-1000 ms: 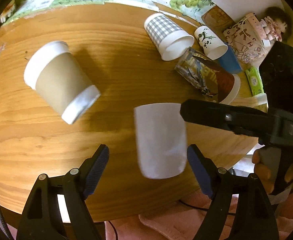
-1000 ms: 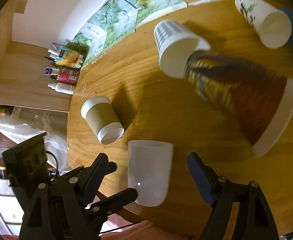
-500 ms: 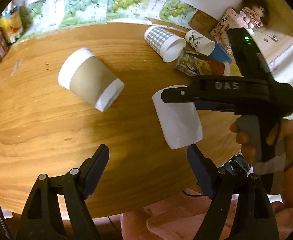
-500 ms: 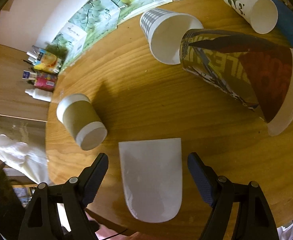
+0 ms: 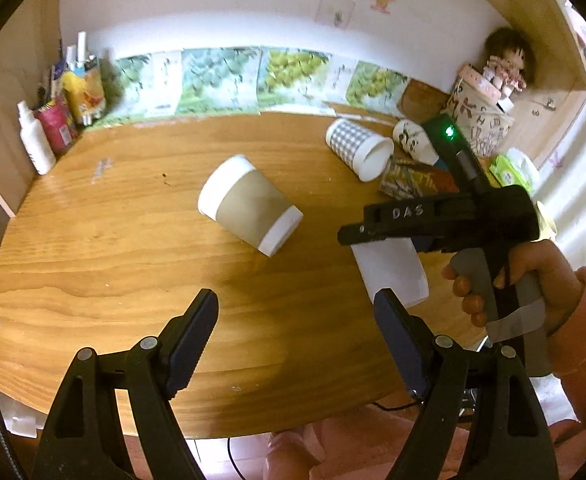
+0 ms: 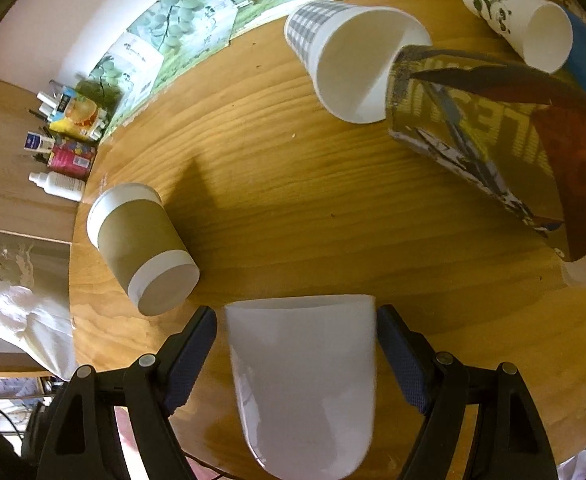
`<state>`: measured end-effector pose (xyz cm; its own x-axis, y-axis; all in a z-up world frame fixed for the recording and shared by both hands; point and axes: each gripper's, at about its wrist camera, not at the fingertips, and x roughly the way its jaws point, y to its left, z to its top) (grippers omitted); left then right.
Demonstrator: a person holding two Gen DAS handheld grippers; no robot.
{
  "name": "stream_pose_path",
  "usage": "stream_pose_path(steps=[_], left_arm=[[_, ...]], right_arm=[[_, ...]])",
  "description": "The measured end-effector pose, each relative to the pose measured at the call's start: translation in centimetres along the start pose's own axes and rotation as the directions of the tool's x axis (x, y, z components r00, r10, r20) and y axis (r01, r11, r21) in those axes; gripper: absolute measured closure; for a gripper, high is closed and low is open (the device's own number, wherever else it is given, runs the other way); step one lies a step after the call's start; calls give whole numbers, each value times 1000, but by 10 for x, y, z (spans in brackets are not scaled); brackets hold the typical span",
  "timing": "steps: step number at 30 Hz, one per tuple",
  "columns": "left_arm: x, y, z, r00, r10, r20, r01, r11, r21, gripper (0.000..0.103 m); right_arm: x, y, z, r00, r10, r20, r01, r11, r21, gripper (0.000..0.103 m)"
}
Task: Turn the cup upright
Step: 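Close the right gripper on the white cup while the left gripper opens, then lower the white cup rim-up onto the desk and open the right gripper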
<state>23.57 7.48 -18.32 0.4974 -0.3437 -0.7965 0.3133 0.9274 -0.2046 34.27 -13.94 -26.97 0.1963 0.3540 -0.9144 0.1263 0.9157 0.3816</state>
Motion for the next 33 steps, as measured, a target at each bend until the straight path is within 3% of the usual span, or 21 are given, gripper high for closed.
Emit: stream_pose_path(steps=[8,12,20,29,33], left_arm=[[-11,5,-4,1000,1,25,-1,1000,-1,20],[-15,5,-7,999,-8,32,8,1000,-2,20],[-24,3,-6,998,-18,55,17,1000,12,20],[-39,6,5,993,-9,114,13,999,-35,20],[-48,6,10,990,7,142,-2,999,-40,20]], right_arm=[[1,6,-1,999,-40,4,40,999,-25,21],[-1,9,-5,998,-59,22,60,997,-47,36],[-9,11,-14,996,-77,55,79,996,-41,36],[-37,15,-31,979,-108,172,119,991,-53,36],[-54,17,-42,958,-113,265,137,988,-71,37]])
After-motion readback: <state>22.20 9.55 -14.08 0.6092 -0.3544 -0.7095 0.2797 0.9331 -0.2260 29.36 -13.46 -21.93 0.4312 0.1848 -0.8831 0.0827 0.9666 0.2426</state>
